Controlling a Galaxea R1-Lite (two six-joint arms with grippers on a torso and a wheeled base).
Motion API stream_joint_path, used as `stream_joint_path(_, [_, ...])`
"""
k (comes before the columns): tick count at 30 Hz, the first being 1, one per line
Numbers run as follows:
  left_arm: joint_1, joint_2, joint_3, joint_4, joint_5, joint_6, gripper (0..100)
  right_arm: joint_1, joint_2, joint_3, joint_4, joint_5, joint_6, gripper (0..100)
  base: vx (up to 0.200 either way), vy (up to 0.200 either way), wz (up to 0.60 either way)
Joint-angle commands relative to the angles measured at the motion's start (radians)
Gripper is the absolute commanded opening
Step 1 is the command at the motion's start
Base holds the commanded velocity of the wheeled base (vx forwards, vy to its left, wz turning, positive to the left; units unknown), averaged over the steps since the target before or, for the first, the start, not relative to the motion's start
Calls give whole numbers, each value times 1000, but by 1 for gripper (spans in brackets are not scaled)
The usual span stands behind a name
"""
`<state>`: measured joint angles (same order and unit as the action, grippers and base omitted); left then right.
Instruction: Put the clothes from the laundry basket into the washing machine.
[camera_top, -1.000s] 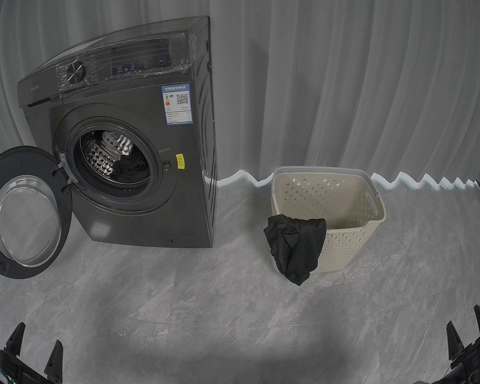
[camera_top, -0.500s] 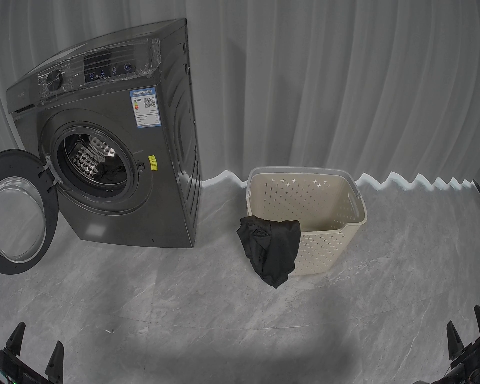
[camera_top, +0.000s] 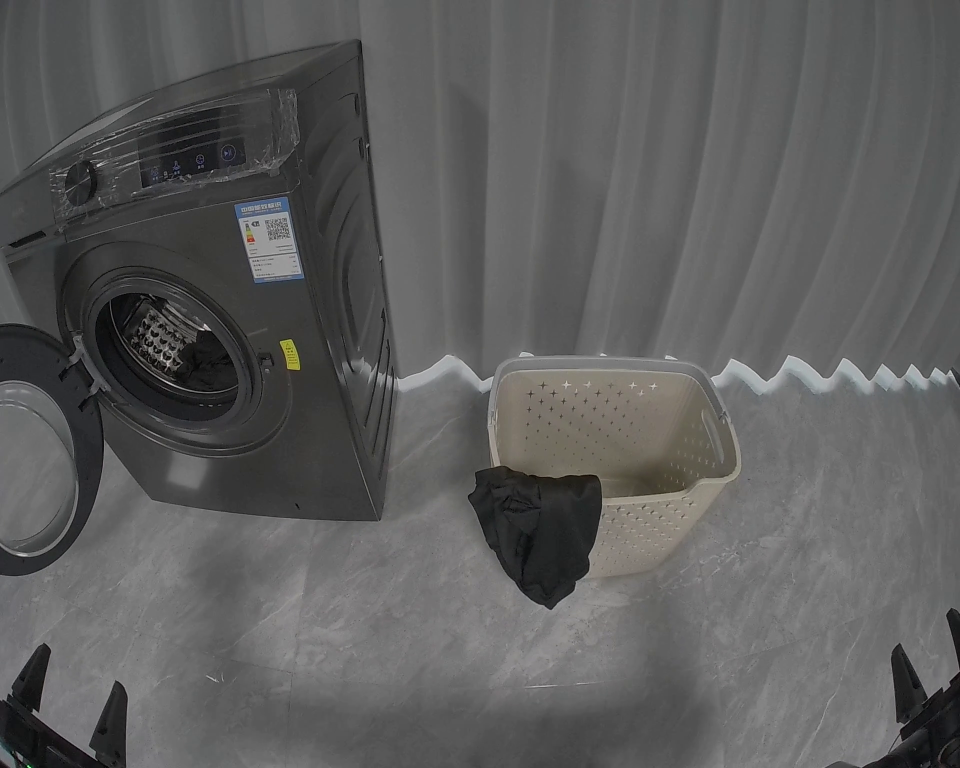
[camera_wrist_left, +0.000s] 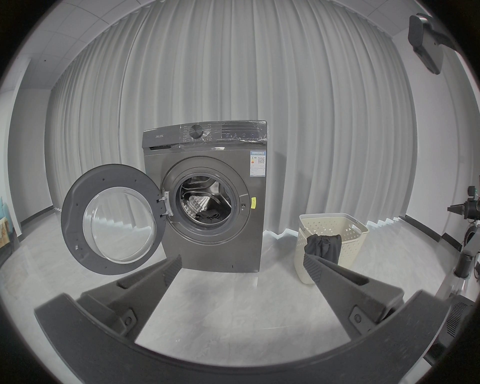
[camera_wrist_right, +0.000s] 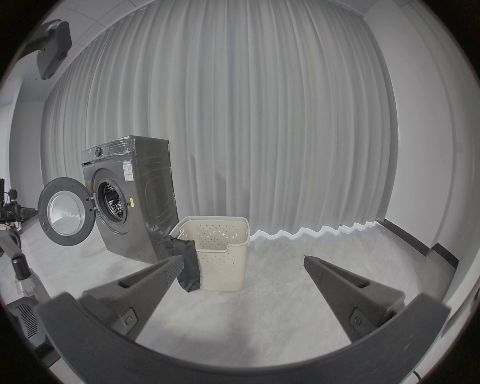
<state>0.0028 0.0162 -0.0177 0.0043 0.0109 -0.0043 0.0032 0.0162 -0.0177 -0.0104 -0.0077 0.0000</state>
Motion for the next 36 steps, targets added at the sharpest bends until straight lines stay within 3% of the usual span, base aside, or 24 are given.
stream_joint_path(1, [0, -16, 18, 0, 1, 1, 100, 11, -13, -151, -19, 37, 28, 100, 0, 0, 0])
stream_joint_path(3, [0, -16, 18, 0, 1, 3, 100, 23, 84, -272, 3, 67, 37, 100, 0, 0, 0])
stream_joint_path(5, [0, -16, 18, 0, 1, 3, 100, 47, 191, -309, 26, 114, 35, 100, 0, 0, 0])
stream_joint_path(6, [0, -16, 18, 0, 3, 3, 100, 67, 261, -309, 24, 158, 35, 100, 0, 0, 0])
stream_joint_path(7, [0, -16, 18, 0, 3, 3, 100, 74, 283, -309, 23, 172, 35, 100, 0, 0, 0])
stream_joint_path(8, [0, -16, 18, 0, 3, 1, 100, 100, 412, -308, 17, 236, 34, 100, 0, 0, 0])
stream_joint_path(11, [0, -16, 18, 0, 3, 1, 100, 136, 620, -311, -39, 298, 34, 100, 0, 0, 0])
stream_joint_path(12, [0, -16, 18, 0, 3, 1, 100, 170, 719, -308, -108, 318, 32, 100, 0, 0, 0])
stream_joint_path(13, [0, -16, 18, 0, 3, 1, 100, 175, 728, -308, -117, 319, 32, 100, 0, 0, 0])
stream_joint_path(15, [0, -16, 18, 0, 3, 3, 100, 258, 935, -294, -299, 321, 46, 100, 0, 0, 0])
stream_joint_path(18, [0, -16, 18, 0, 3, 1, 100, 294, 1113, -288, -434, 321, 46, 100, 0, 0, 0])
stream_joint_path(25, [0, -16, 18, 0, 3, 0, 100, 308, 1409, -306, -628, 316, 49, 100, 0, 0, 0])
stream_joint_path(28, [0, -16, 18, 0, 3, 0, 100, 324, 1529, -312, -697, 311, 74, 100, 0, 0, 0])
stream_joint_path(31, [0, -16, 18, 0, 3, 1, 100, 376, 1671, -341, -806, 267, 129, 100, 0, 0, 0])
stream_joint_path(36, [0, -16, 18, 0, 3, 0, 100, 432, 1846, -389, -950, 212, 138, 100, 0, 0, 0])
